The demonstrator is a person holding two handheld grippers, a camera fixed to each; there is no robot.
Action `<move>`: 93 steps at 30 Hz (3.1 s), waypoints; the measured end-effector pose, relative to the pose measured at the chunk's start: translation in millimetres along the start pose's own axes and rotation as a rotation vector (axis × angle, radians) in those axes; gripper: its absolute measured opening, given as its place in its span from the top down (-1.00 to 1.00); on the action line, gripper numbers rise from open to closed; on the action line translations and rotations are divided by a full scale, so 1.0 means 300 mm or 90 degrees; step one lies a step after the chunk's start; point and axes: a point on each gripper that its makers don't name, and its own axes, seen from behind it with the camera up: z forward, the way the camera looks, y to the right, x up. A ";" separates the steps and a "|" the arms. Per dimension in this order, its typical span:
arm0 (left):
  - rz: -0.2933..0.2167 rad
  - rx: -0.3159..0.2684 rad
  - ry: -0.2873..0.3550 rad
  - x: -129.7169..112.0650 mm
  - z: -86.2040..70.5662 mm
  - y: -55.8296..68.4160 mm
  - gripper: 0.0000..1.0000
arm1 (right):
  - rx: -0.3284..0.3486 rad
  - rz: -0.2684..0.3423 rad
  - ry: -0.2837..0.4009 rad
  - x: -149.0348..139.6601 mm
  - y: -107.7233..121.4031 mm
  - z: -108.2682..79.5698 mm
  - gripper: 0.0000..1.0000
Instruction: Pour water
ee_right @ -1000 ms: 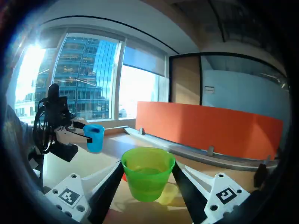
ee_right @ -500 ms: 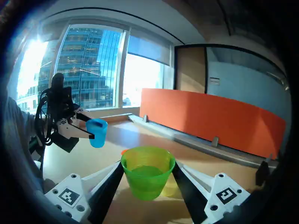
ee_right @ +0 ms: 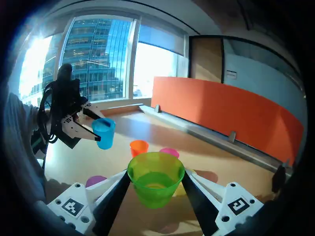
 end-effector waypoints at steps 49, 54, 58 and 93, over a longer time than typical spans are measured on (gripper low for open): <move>-0.041 -0.084 -0.145 -0.343 0.136 0.099 -0.73 | 0.023 0.013 -0.128 -0.289 -0.012 0.083 -0.82; -0.041 -0.082 -0.146 -0.355 0.131 0.098 -0.73 | 0.021 0.013 -0.131 -0.295 -0.009 0.083 -0.82; -0.036 -0.078 -0.152 -0.368 0.129 0.092 -0.73 | 0.019 0.014 -0.132 -0.301 -0.007 0.085 -0.82; -0.049 -0.053 -0.166 -0.418 0.070 0.089 -0.92 | 0.007 0.021 -0.156 -0.433 -0.031 0.103 -0.84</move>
